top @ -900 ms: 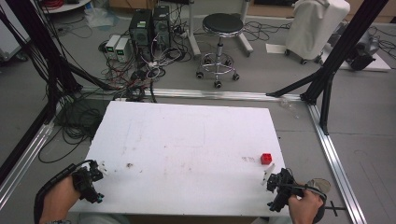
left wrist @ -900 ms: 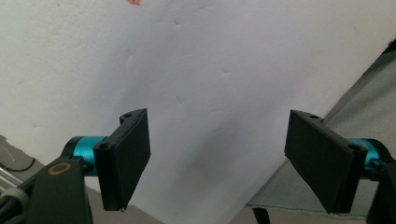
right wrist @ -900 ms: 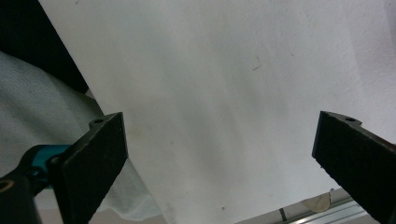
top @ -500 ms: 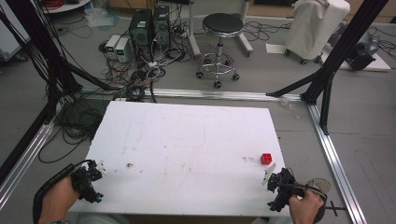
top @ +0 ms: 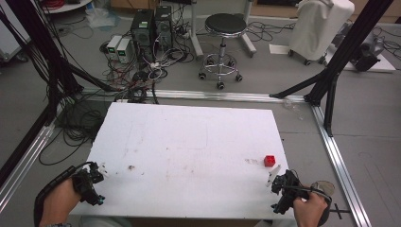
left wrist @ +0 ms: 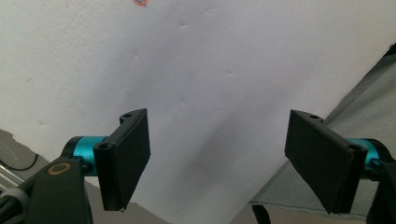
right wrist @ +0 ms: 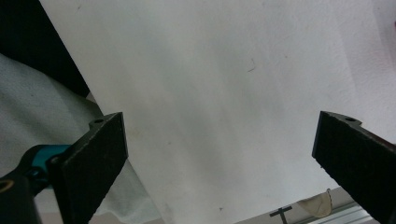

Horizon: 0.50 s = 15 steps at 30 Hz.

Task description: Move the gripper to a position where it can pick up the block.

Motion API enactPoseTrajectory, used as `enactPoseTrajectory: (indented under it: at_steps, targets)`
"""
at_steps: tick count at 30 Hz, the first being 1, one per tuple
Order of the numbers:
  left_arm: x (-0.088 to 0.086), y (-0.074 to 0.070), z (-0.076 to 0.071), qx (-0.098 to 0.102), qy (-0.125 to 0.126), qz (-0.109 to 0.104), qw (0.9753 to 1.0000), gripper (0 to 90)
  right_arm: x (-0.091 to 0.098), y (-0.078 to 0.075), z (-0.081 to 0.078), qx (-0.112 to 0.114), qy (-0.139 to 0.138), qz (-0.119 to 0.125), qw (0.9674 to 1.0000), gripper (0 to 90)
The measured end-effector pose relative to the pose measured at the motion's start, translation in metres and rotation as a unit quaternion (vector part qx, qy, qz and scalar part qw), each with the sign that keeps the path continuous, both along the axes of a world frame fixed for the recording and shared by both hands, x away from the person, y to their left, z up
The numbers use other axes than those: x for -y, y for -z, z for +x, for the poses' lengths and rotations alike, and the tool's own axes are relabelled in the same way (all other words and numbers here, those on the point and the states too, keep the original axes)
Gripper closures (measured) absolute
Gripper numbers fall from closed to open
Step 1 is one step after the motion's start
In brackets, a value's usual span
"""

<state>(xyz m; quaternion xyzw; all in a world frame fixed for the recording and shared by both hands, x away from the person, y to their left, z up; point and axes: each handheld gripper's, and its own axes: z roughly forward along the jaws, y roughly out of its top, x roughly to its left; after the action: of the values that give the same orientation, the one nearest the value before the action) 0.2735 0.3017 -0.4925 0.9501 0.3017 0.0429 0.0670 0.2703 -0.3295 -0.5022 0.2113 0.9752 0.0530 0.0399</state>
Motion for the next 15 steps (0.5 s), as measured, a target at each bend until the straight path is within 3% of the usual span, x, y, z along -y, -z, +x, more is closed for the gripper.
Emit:
enactPoseTrajectory:
  at_steps: [10, 15]
  targets:
    - [-0.002, -0.001, 0.000, 0.000, 0.000, -0.003, 1.0000, 22.6, 0.010, -0.007, 0.002, 0.018, 0.008, 0.020, 0.9996, 2.6]
    - [-0.002, 0.000, 0.000, 0.001, -0.003, -0.007, 1.0000, 22.6, 0.018, -0.011, 0.011, 0.019, 0.003, 0.028, 0.9994, 2.6]
